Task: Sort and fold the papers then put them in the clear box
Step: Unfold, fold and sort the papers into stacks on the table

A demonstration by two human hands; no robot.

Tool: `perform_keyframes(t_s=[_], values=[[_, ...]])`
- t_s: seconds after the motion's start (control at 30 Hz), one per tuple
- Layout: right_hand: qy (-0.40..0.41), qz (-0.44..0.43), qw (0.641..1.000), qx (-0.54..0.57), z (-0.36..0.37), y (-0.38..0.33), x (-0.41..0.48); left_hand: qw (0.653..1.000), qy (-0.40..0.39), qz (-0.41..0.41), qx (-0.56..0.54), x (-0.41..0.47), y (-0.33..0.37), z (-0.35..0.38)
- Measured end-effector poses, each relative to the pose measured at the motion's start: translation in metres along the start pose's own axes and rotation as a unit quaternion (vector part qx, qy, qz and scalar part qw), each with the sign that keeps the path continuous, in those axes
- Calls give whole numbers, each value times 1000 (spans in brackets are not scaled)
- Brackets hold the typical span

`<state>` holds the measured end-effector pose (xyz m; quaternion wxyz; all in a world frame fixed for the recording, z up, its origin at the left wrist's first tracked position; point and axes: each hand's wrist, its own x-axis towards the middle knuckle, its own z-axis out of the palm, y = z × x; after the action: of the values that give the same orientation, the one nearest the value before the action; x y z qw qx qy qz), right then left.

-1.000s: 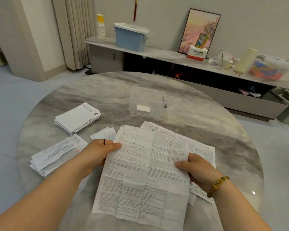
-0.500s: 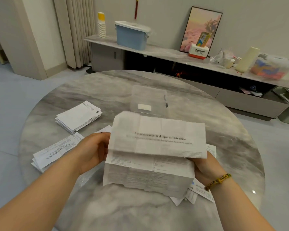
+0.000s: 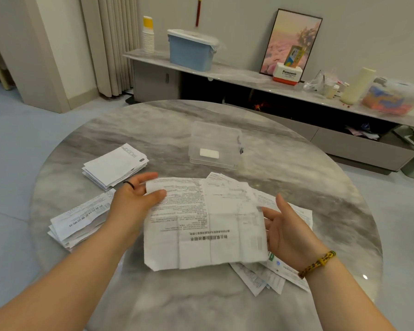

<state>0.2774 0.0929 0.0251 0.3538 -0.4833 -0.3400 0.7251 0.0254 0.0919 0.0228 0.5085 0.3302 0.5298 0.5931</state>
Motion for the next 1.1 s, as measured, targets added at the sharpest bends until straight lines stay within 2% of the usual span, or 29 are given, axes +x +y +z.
perform_keyframes(t_s=[0.1, 0.23, 0.3, 0.43, 0.57, 0.67, 0.8, 0.87, 0.93, 1.1], values=[[-38, -10, 999, -32, 4, 0, -4, 998, 29, -9, -56, 0, 3, 0], [2, -26, 995, -91, 5, 7, -1, 997, 23, -27, -66, 0, 4, 0], [46, -41, 993, -102, 6, 5, 0, 997, -23, -57, -41, -2, 7, -2], [58, -46, 985, -156, -1, 0, -3, 978, -158, -132, -12, -5, 14, -9], [59, -16, 979, -195, -9, -5, -7, 961, -191, -194, 56, 0, 17, -16], [68, 3, 973, -222, -10, -4, -7, 940, -243, -204, 126, -3, 18, -17], [74, -7, 967, -245, -4, 0, -4, 896, -313, -171, 266, -14, 11, -9], [94, -27, 969, -226, 0, 2, -1, 901, -306, -164, 259, -15, 5, -6], [102, -46, 976, -189, 5, 3, 1, 922, -275, -156, 224, -14, 2, -4], [11, -31, 987, -160, 17, 11, 1, 964, -187, -137, 129, -8, -2, 1]])
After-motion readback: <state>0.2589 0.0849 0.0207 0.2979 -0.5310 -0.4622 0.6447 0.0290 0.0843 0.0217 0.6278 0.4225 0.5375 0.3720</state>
